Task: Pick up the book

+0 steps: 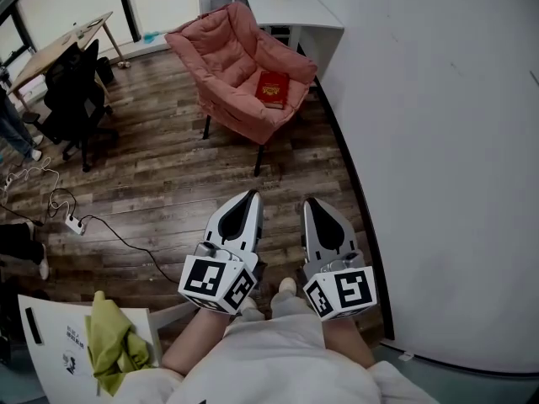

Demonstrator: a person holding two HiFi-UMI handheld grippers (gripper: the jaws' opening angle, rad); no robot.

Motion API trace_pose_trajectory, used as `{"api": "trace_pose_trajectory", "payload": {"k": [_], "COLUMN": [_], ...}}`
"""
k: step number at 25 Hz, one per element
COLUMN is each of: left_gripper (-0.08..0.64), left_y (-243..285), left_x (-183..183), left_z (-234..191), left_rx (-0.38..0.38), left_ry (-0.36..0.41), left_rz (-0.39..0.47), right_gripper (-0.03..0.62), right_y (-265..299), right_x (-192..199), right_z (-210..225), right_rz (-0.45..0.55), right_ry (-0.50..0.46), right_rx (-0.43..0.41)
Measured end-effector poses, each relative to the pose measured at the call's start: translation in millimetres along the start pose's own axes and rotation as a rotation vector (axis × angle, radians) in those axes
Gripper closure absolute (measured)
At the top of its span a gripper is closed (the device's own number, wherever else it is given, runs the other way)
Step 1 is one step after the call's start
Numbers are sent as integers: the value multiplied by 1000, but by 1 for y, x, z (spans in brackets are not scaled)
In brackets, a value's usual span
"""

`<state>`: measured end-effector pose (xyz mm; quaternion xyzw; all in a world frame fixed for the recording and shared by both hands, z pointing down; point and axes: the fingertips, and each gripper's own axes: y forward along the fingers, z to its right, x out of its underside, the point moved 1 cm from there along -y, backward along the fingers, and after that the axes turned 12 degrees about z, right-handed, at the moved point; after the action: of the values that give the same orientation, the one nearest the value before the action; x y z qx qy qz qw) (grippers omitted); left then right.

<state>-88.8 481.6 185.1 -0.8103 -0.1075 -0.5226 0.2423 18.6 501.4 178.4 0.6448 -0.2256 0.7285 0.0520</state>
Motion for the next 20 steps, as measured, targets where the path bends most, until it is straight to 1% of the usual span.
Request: {"api": "trace_pose_trajectory", "payload": {"k": [4,11,17,20], "left_gripper": [557,557,557,557], "left_y": [7,37,94,129], "left_x": [8,15,25,34], "left_z": [-6,-22,-41,-52], "left_rx": [-2,-1,-16,-23], "left_ry": [-5,6,37,29], "left_rz": [-12,-16,-5,-6], "right_gripper": [565,565,565,565], "right_y": [6,41,92,122], "right_x": [17,21,30,38], "right_z": [9,23,56,78], "right_rz": [-28,-5,4,-5], "right_ry": [6,5,-4,2], "right_rx": [17,-2,-31,-44]}}
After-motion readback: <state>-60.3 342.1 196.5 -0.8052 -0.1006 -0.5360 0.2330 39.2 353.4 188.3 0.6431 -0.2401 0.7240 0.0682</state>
